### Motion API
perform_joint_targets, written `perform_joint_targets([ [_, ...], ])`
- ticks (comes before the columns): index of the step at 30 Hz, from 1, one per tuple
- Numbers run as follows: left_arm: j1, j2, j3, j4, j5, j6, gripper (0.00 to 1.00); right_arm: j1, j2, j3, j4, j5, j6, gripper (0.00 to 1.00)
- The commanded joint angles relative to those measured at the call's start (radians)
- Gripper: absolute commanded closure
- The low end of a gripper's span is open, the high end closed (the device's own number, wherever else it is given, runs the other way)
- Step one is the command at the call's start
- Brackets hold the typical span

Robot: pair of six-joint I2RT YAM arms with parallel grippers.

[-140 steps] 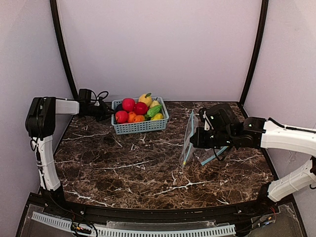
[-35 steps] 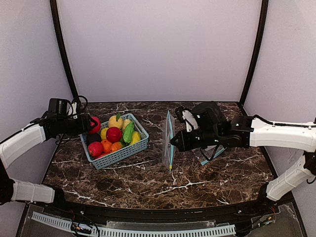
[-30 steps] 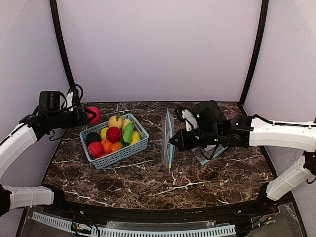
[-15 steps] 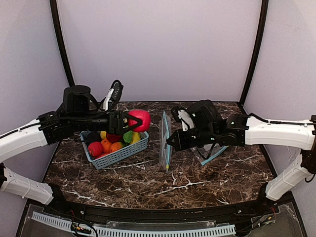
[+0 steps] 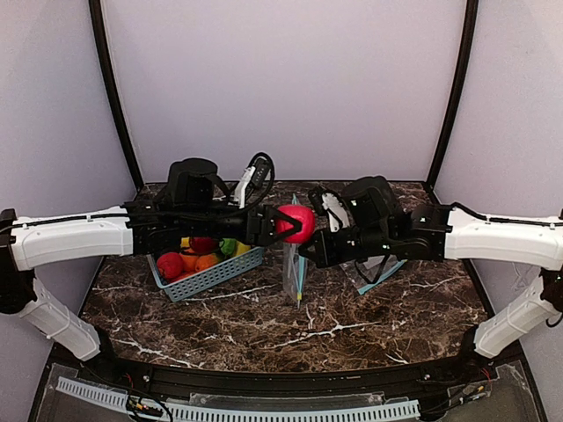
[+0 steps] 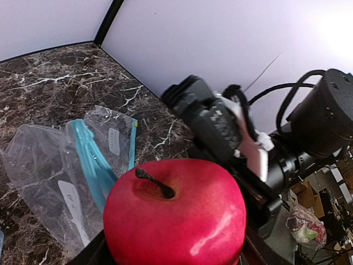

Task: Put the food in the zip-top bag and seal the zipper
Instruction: Place the fake fruit in the zipper food storage bag.

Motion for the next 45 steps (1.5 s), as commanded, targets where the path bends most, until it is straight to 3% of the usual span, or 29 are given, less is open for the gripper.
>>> perform_joint_targets([
  [1,-0.001,0.005,0.027,-0.039,-0.089,0.002,0.41,0.010,-0.046,-0.028,0.054,-0.027,0.001,1.00],
  [12,-0.003,0.030,0.006,-0.086,-0.165,-0.003,0.41,0.010,-0.062,-0.057,0.101,-0.067,0.005,1.00],
  [25,-0.003,0.048,-0.041,-0.101,-0.140,-0.015,0.41,0.010,-0.088,-0.097,0.147,-0.066,0.009,1.00],
  [37,-0.002,0.066,-0.037,-0.169,-0.131,0.024,0.41,0.006,-0.123,-0.186,0.328,-0.230,-0.054,1.00],
  [45,-0.001,0.057,-0.080,-0.078,0.048,0.059,0.41,-0.034,-0.142,-0.257,0.456,-0.359,-0.076,1.00],
])
